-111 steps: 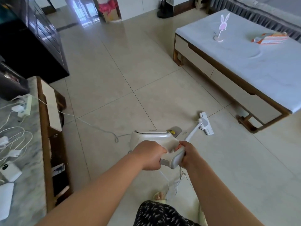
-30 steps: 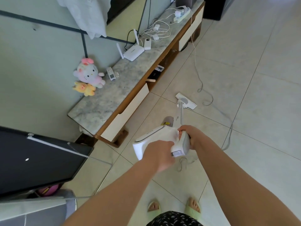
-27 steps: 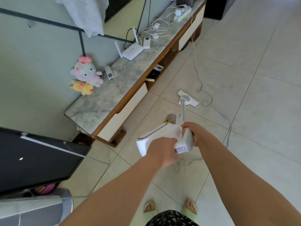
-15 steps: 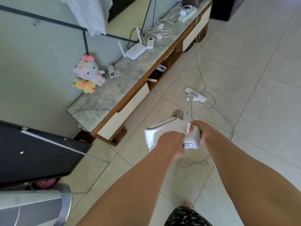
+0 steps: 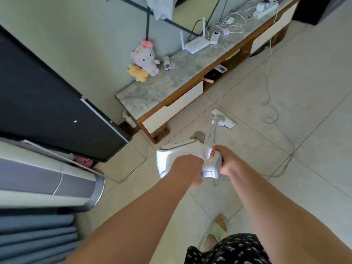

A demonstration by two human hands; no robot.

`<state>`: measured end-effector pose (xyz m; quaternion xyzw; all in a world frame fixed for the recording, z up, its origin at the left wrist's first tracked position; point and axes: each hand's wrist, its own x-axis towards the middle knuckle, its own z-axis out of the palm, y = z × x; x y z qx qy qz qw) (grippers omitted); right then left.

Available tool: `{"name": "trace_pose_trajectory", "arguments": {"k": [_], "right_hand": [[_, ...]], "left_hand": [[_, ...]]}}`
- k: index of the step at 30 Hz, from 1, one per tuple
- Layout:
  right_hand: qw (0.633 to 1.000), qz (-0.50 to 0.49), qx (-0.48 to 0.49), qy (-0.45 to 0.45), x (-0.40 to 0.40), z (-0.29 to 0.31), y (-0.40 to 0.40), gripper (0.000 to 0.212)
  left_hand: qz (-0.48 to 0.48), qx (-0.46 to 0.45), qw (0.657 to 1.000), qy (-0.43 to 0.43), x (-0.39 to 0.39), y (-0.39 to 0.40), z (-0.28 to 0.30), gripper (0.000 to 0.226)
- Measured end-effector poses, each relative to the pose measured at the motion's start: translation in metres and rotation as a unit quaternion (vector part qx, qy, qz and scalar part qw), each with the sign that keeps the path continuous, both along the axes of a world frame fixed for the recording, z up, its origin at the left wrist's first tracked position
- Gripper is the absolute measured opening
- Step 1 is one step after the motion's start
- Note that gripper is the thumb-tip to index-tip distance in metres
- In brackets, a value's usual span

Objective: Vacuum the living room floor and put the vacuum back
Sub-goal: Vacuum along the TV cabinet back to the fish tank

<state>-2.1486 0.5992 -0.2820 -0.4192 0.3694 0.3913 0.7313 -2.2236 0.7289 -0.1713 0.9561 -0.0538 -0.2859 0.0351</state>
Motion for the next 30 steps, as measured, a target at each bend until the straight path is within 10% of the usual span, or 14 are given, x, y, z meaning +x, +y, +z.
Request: {"name": "trace_pose_trajectory", "arguments": {"k": [12,30], "right_hand": [[0.997,0.053,0.050,-0.007,-0.121,-0.009,0.014,0.020],[0.995,0.090,0.034,-0.024,0.057,-0.025,-0.162,0.015]], "left_hand": [[0.070,0.007,0.998,0.008,-0.146,-0.004,-0.013,0.019],[0.162,-0.020,0.986,-0.018,0.019,-0.191,-0.043,0.023]]}}
